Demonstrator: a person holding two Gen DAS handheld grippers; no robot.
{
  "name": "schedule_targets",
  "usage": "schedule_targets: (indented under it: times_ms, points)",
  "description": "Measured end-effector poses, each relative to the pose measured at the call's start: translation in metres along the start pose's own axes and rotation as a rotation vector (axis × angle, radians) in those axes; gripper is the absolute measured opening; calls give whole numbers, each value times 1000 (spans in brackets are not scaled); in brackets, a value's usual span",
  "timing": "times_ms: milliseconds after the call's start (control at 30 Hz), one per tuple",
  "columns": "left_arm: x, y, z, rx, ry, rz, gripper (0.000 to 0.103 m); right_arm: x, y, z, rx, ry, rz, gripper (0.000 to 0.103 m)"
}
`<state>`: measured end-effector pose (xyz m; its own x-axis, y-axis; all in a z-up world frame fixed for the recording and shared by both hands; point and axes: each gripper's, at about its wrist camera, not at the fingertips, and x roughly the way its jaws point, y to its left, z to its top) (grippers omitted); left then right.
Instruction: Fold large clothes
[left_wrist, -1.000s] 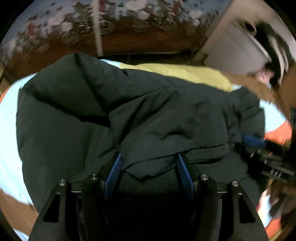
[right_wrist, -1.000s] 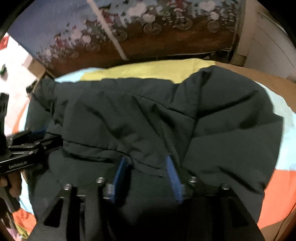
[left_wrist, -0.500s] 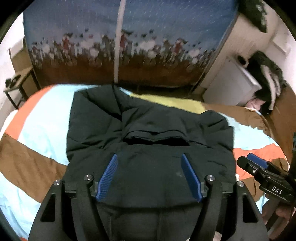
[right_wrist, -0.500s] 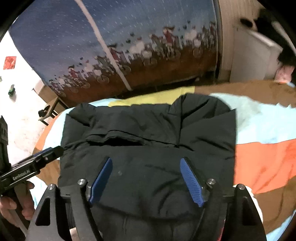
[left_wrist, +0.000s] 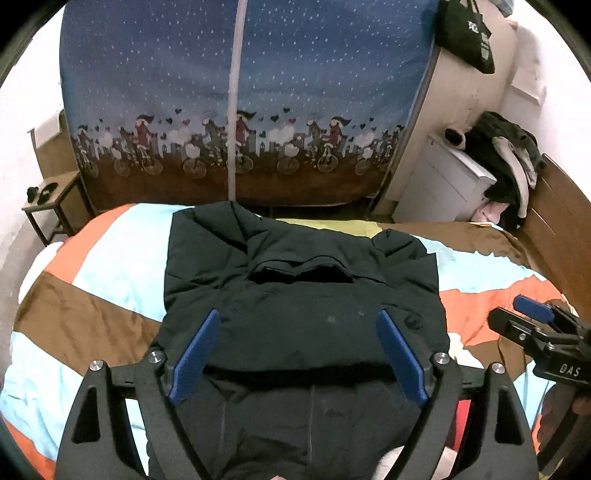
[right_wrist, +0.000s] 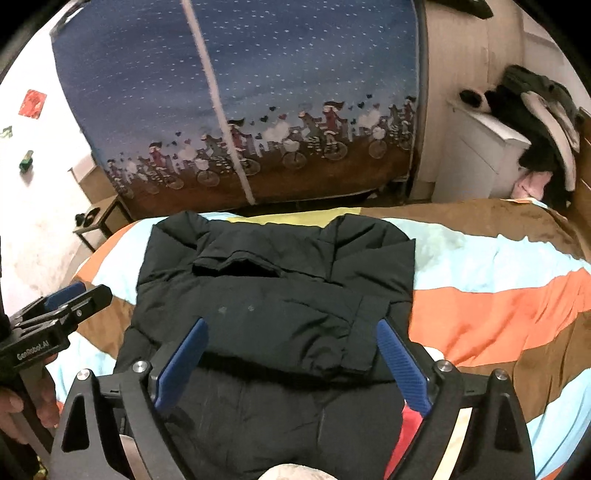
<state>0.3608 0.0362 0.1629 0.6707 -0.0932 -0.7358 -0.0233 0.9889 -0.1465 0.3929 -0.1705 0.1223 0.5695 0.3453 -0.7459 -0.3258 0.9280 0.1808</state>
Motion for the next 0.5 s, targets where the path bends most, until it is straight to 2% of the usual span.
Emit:
schedule_targets:
  times_ms: [167, 367, 500]
  points:
    - [-12, 9, -10, 14, -21, 11, 83, 8, 8, -6, -42, -7, 46, 93]
    - [-20, 26, -44, 60, -96, 8, 83, 18, 25, -26, -108, -32, 72, 93]
    - [-20, 42, -68, 25, -112, 8, 84, 13, 42, -47, -142, -55, 77, 93]
